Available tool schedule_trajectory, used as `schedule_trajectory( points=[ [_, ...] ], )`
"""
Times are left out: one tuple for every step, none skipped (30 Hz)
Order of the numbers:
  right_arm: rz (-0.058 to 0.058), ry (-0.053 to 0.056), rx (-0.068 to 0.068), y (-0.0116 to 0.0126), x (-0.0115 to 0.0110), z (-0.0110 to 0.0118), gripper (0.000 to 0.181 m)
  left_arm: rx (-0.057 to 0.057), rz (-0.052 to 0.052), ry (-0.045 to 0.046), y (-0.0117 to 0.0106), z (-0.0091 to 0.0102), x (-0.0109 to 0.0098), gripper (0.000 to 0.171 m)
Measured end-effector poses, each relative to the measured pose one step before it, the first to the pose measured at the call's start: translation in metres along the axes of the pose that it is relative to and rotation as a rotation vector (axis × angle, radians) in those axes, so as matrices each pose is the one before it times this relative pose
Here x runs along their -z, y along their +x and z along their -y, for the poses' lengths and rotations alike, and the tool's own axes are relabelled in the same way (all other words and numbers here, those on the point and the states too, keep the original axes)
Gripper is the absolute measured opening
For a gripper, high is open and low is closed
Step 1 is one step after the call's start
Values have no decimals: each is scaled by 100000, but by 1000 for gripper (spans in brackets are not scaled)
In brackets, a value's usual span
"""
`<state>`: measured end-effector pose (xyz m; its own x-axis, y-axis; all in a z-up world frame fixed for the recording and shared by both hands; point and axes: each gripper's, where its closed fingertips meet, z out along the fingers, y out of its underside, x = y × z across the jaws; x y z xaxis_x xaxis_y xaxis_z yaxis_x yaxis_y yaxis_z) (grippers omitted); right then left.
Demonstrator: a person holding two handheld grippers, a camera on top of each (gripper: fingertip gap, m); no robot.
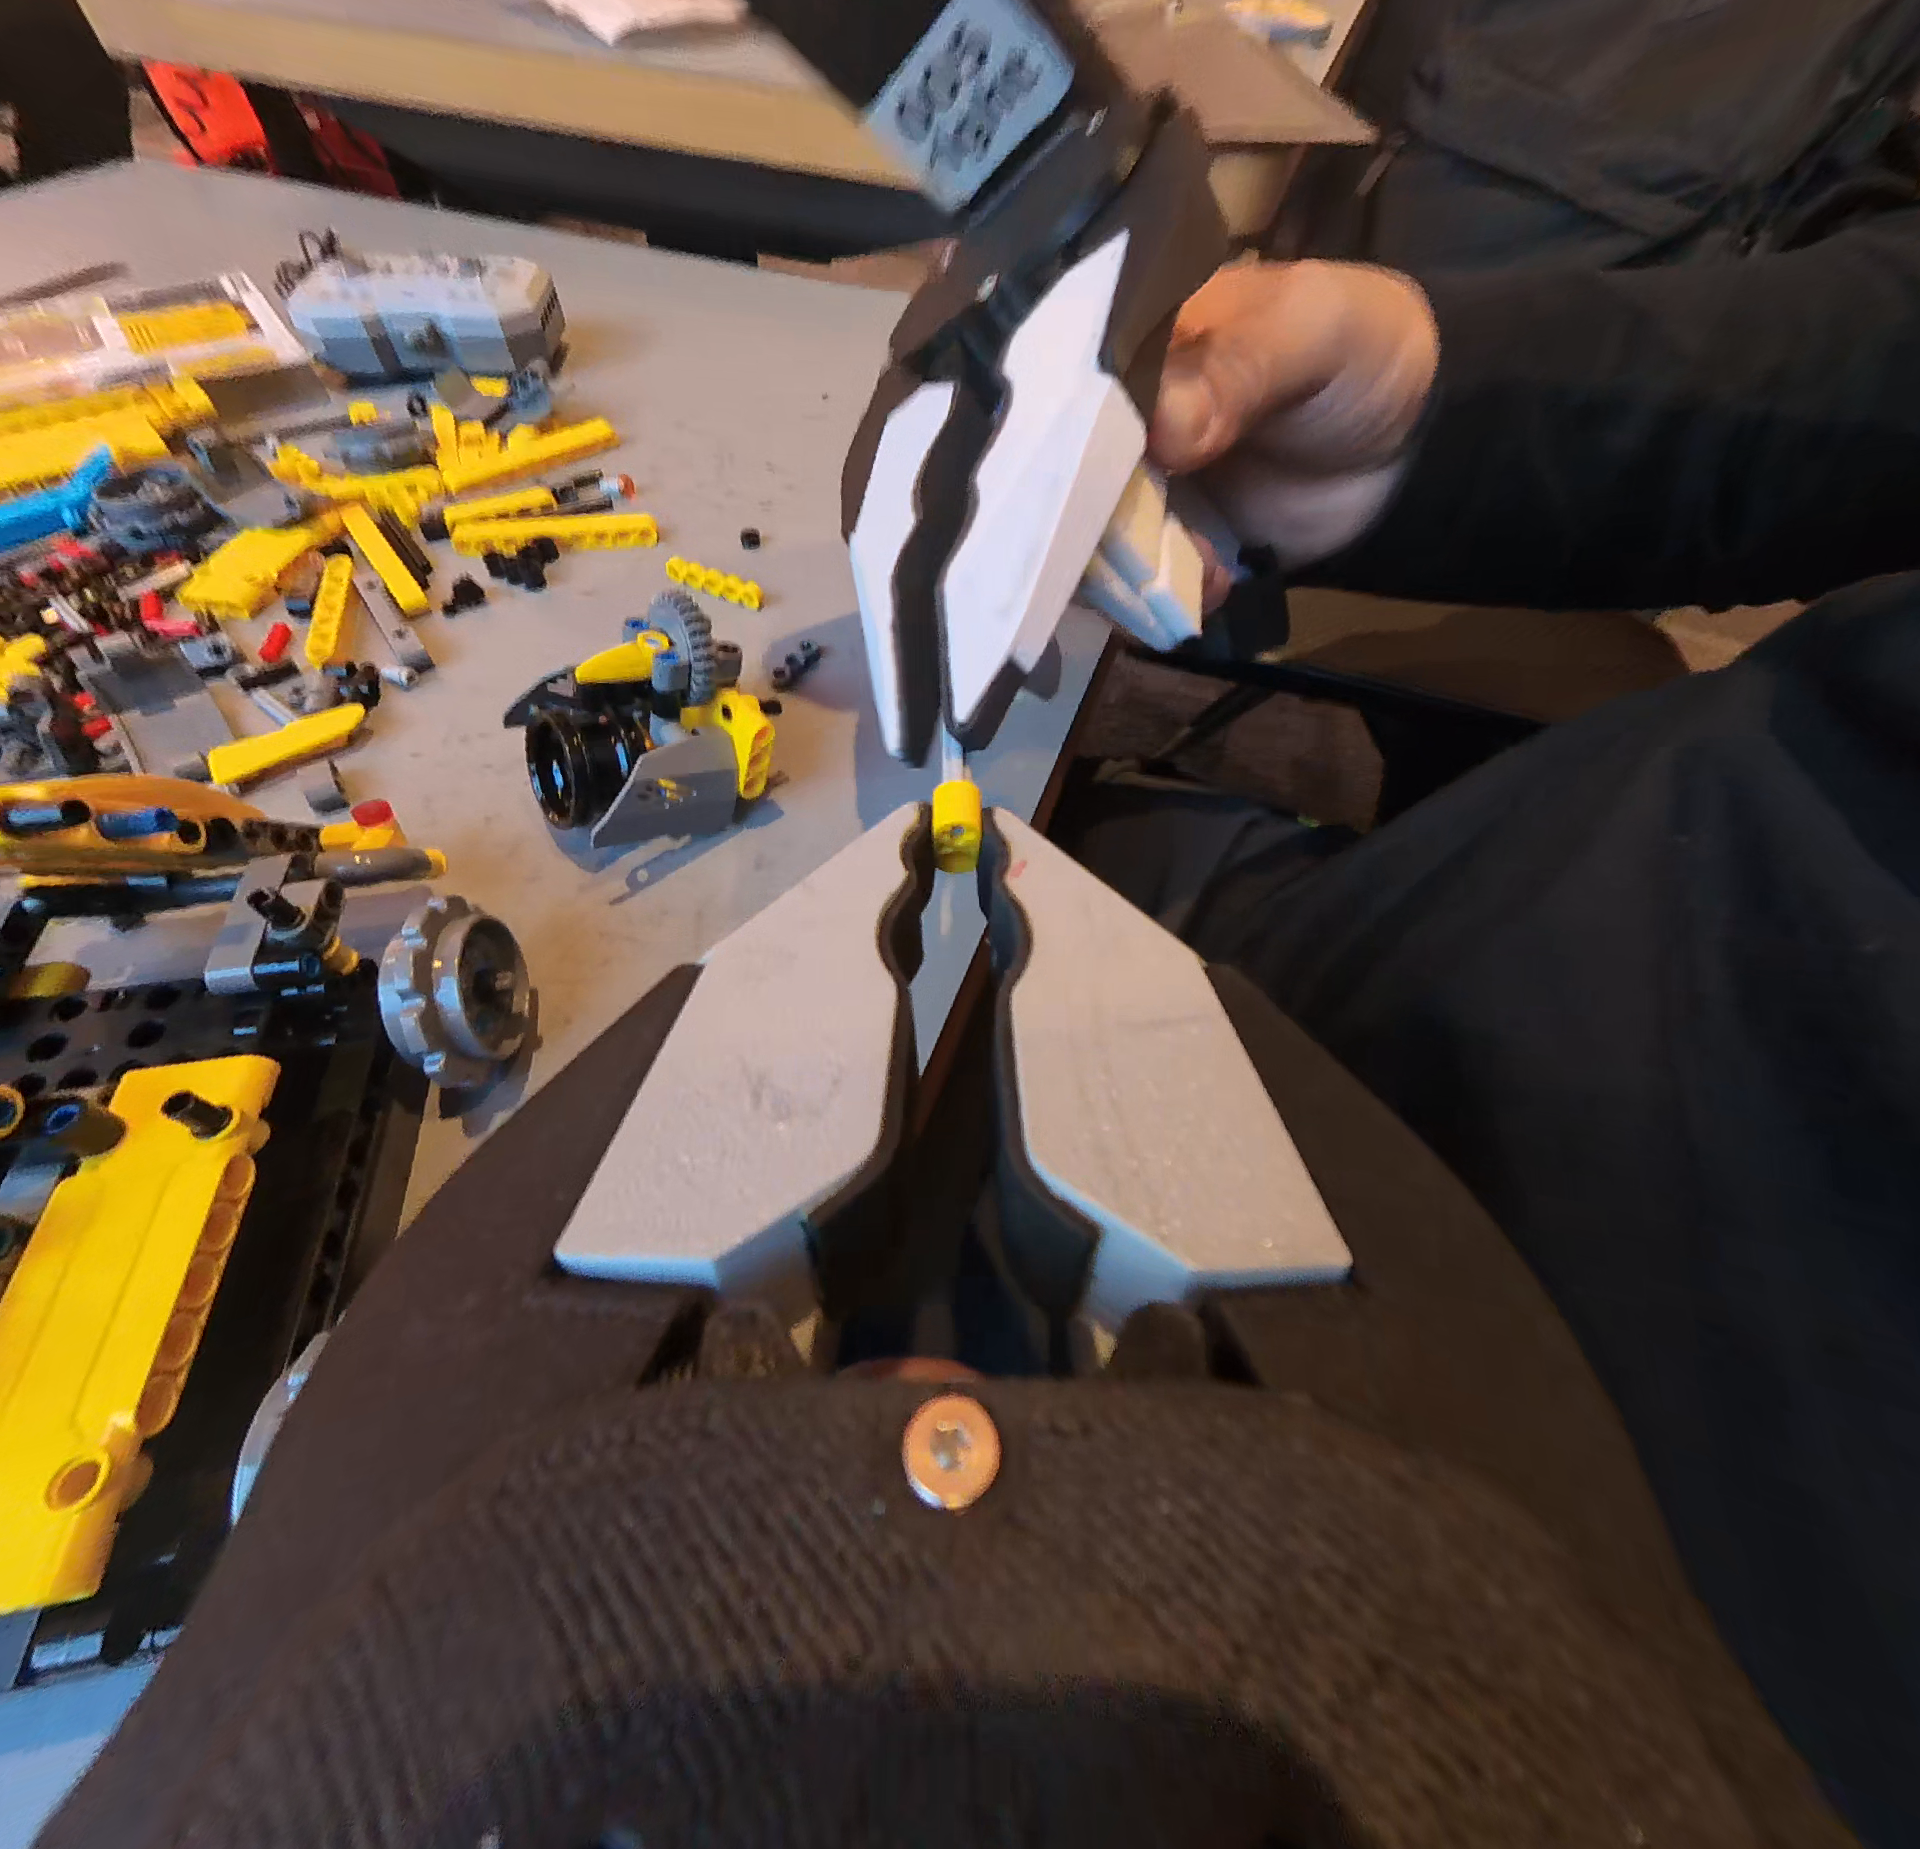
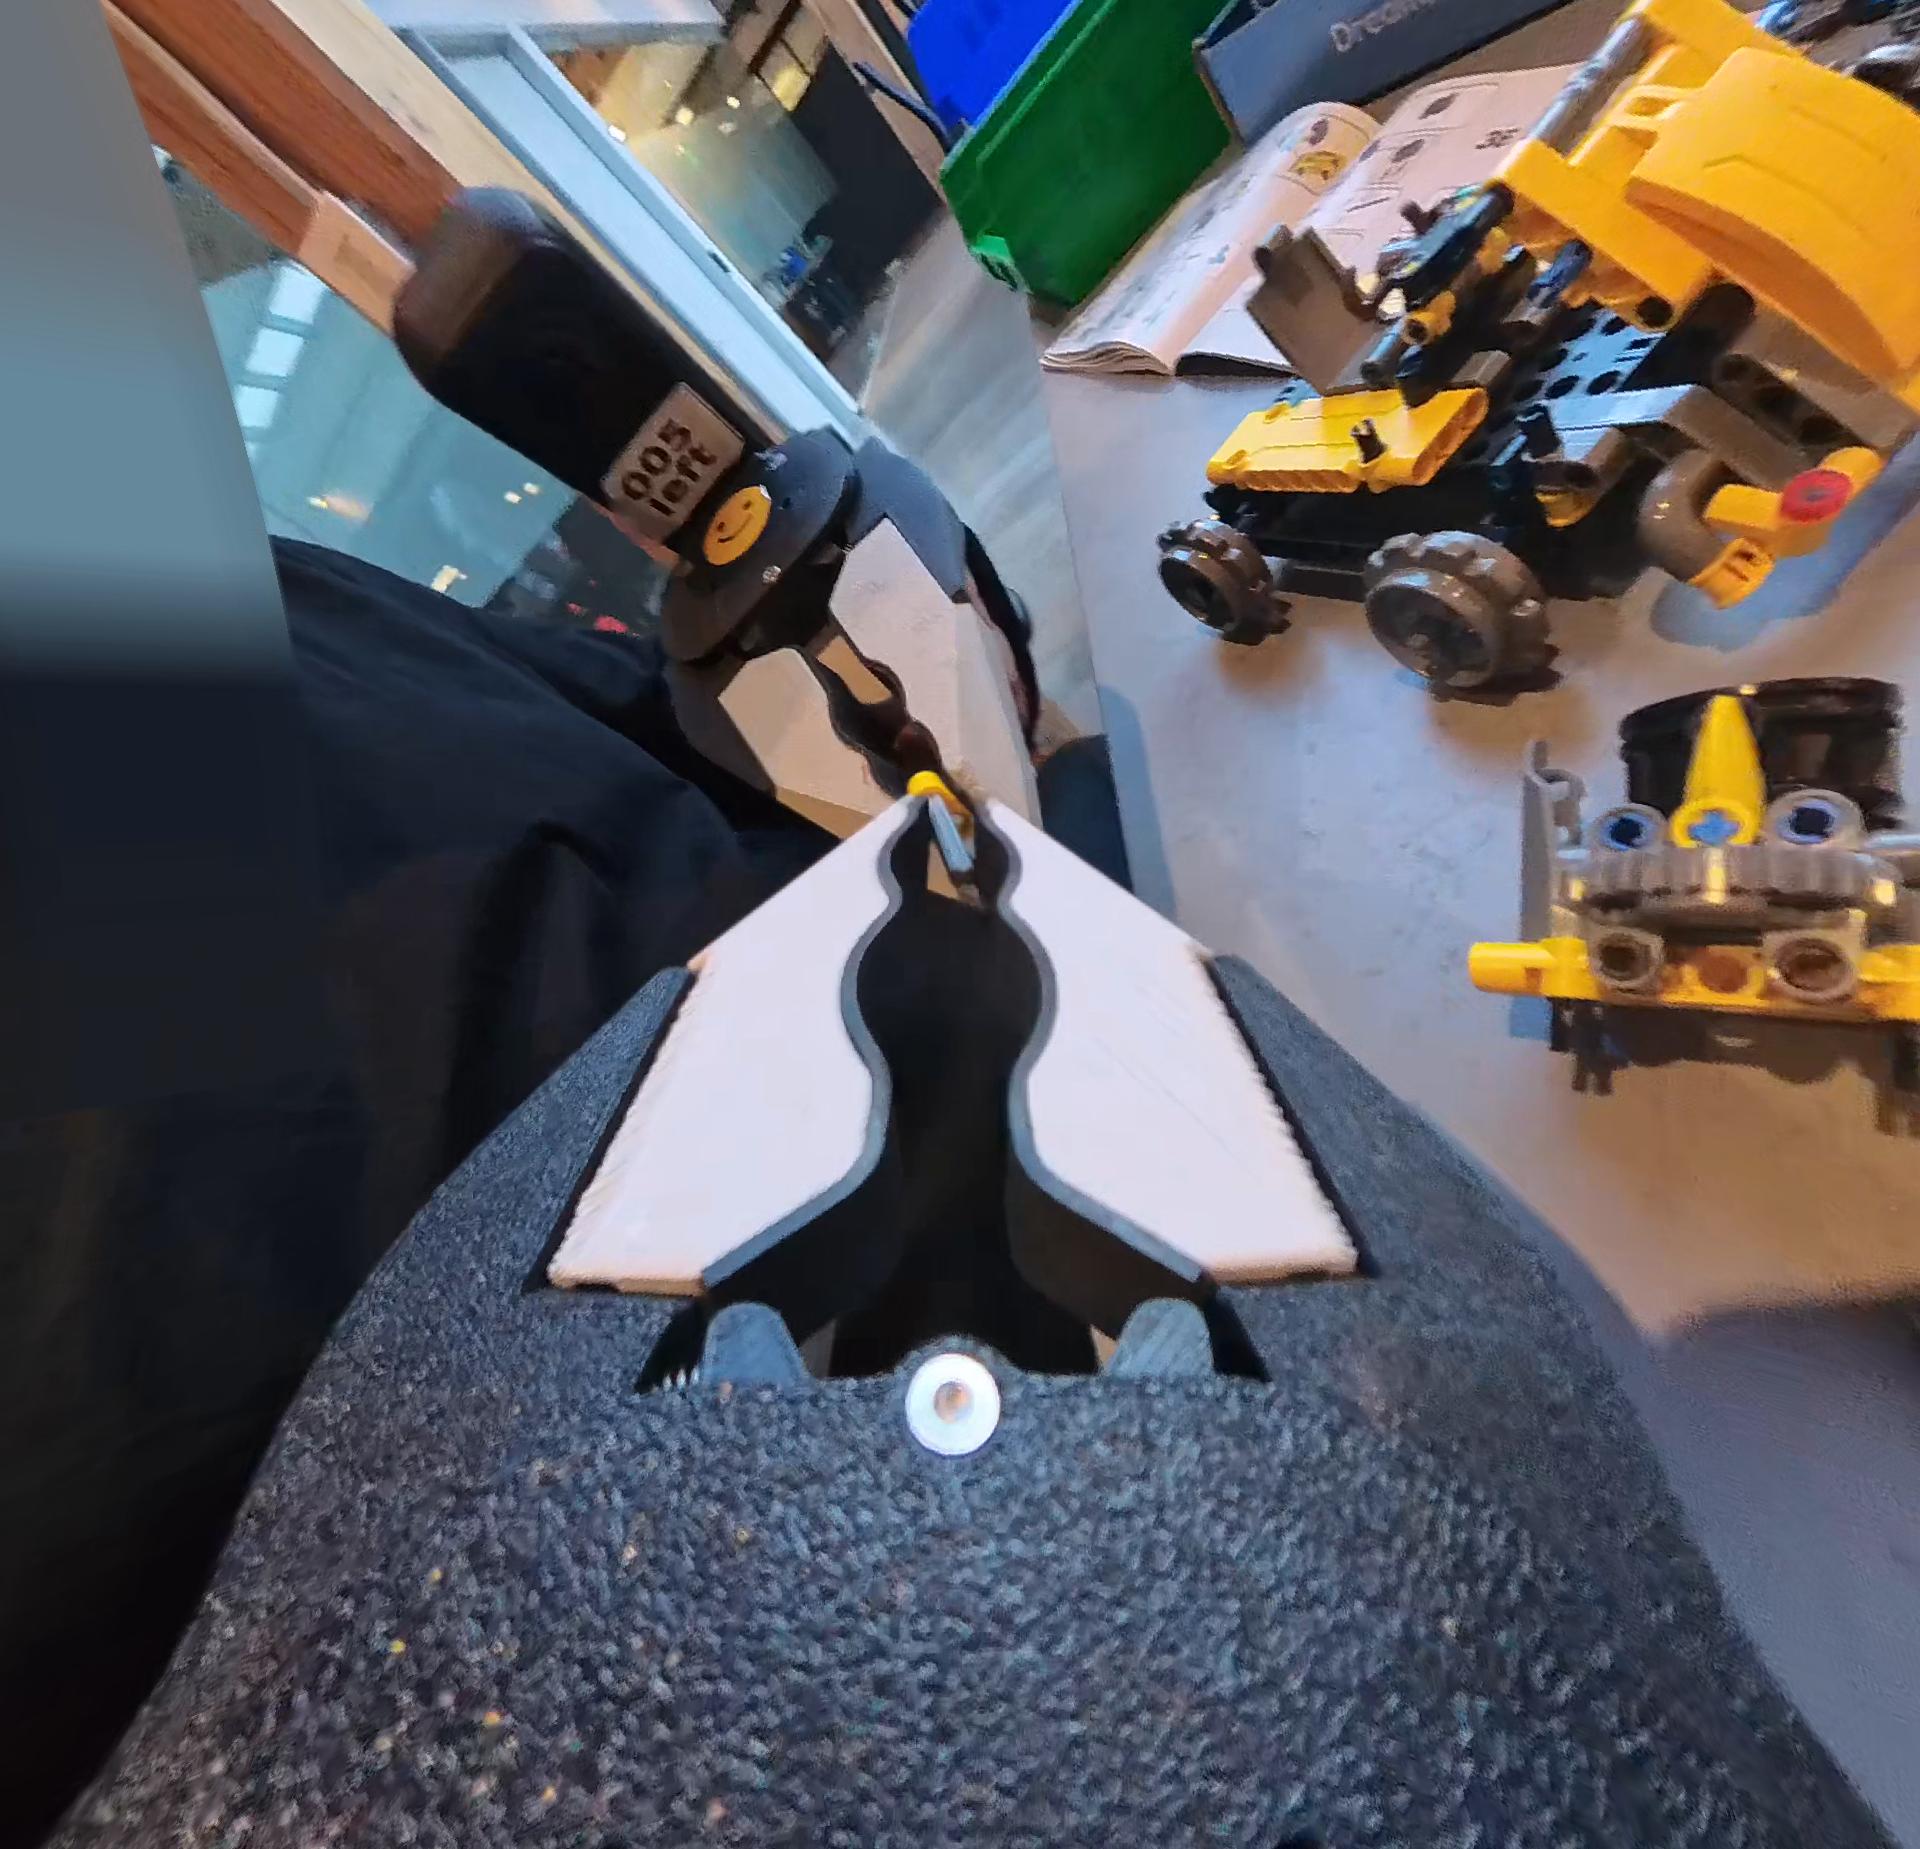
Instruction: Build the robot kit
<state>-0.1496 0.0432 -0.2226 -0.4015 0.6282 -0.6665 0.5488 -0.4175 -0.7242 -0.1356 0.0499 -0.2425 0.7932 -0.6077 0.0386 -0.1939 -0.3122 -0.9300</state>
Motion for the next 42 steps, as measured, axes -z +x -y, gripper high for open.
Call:
schedule_trajectory(
  points=[
    [-4270,-1646,1962,494,88,-197,12,667,595,-1714,-172,-286,-99,4],
    [-4563,-2196,2267,517,52,-287,16,817,825,-1450,-210,-286,-123,4],
    [-3776,-2586,2398,399,-7,-363,19,845,306,-1618,-147,-316,-136,4],
    [-3008,-2670,2643,255,-43,-380,22,687,189,-1856,-130,-339,-156,4],
    [-2685,-2435,3291,169,-59,-346,23,267,-251,-1806,-46,-338,-142,4],
    [-2593,-2015,3631,146,-28,-256,23,2,-4,-1627,-42,-289,-136,4],
    [-2060,-1760,3550,101,2,-211,23,-32,-177,-1767,4,-288,-139,5],
    [-1529,-1495,3200,51,25,-162,23,32,-1150,-1659,150,-264,-135,4],
    [-1339,-1160,2589,80,39,-107,23,206,-1047,-789,149,-155,-108,4],
    [-988,-1072,2135,62,51,-92,23,328,-788,-78,105,-56,-73,4],
    [-148,-1072,2068,-64,45,-111,21,254,-1268,56,149,-40,-53,4],
    [273,-989,2239,-155,38,-101,16,138,-1850,-16,224,-33,-36,4],
    [-526,-1273,2316,-68,-3,-170,11,80,-856,488,92,43,-3,4],
    [-1289,-1679,2186,68,-16,-212,9,-191,143,559,-29,69,-3,4],
    [-950,-1090,1821,21,-23,-121,9,-879,127,4,-17,-24,-31,4],
    [-490,-528,1292,-33,-6,-59,8,-1115,803,-246,-119,-105,-53,5],
    [-41,-800,766,-60,-17,-113,7,-682,1033,-104,-185,-96,-52,6],
    [318,-700,325,-84,-24,-105,6,66,318,-128,-108,-77,-40,6],
    [214,-118,191,-72,-18,-41,5,531,-93,136,-63,-19,12,7],
    [30,148,121,-38,-20,-11,4,465,-51,422,-82,32,38,7],
    [-134,38,-156,7,-5,-31,4,194,-79,570,-57,64,86,7],
    [-208,-131,-480,74,5,-79,4,76,-109,930,-47,146,128,8],
    [108,144,-794,50,11,-56,4,163,-489,1269,20,211,138,9],
    [575,877,-1242,9,3,25,4,371,-753,1580,49,263,157,9],
    [1369,1409,-1903,-106,-21,87,4,656,-671,1677,28,252,148,9],
    [1737,1695,-2380,-145,-31,124,4,1055,-719,1129,1,162,100,8],
    [1209,1865,-2178,-77,-41,148,4,1425,-824,416,-7,32,44,7],
    [546,1595,-1609,14,-44,98,4,1681,-588,258,-66,2,47,7],
    [508,1340,-1269,15,-32,58,4,1848,-1031,488,-14,41,40,7],
    [732,1433,-964,-38,-7,87,4,2008,-1445,888,19,113,86,7],
    [1031,1520,-638,-104,26,109,4,2084,-2006,1568,100,234,137,7],
    [1394,1569,-167,-192,64,163,4,2143,-2511,2264,177,332,154,7],
    [1615,1795,416,-266,106,239,4,2046,-2655,2082,195,307,154,7],
    [1399,1941,575,-261,133,303,5,1705,-2163,1536,97,205,124,7],
    [470,1355,277,-120,115,255,6,1485,-1334,1130,2,106,75,7],
    [-497,321,158,55,49,110,5,1170,-620,652,-29,42,16,7],
    [-886,-417,169,129,-21,-28,5,215,421,-93,-93,-45,-11,7],
    [-1112,-829,-14,180,-64,-122,5,-1074,1044,-501,-100,-97,-13,7],
    [-870,-724,-99,159,-74,-144,4,-1572,1064,-655,-53,-103,-31,7],
    [-357,-208,-90,87,-34,-94,4,-1544,1105,-589,-36,-72,-42,7],
    [-523,159,-350,101,16,-37,4,-1309,1500,-424,-98,-55,-32,7],
    [-1289,275,-806,243,52,-10,4,-1237,2378,-589,-260,-81,-20,9]
  ],
)
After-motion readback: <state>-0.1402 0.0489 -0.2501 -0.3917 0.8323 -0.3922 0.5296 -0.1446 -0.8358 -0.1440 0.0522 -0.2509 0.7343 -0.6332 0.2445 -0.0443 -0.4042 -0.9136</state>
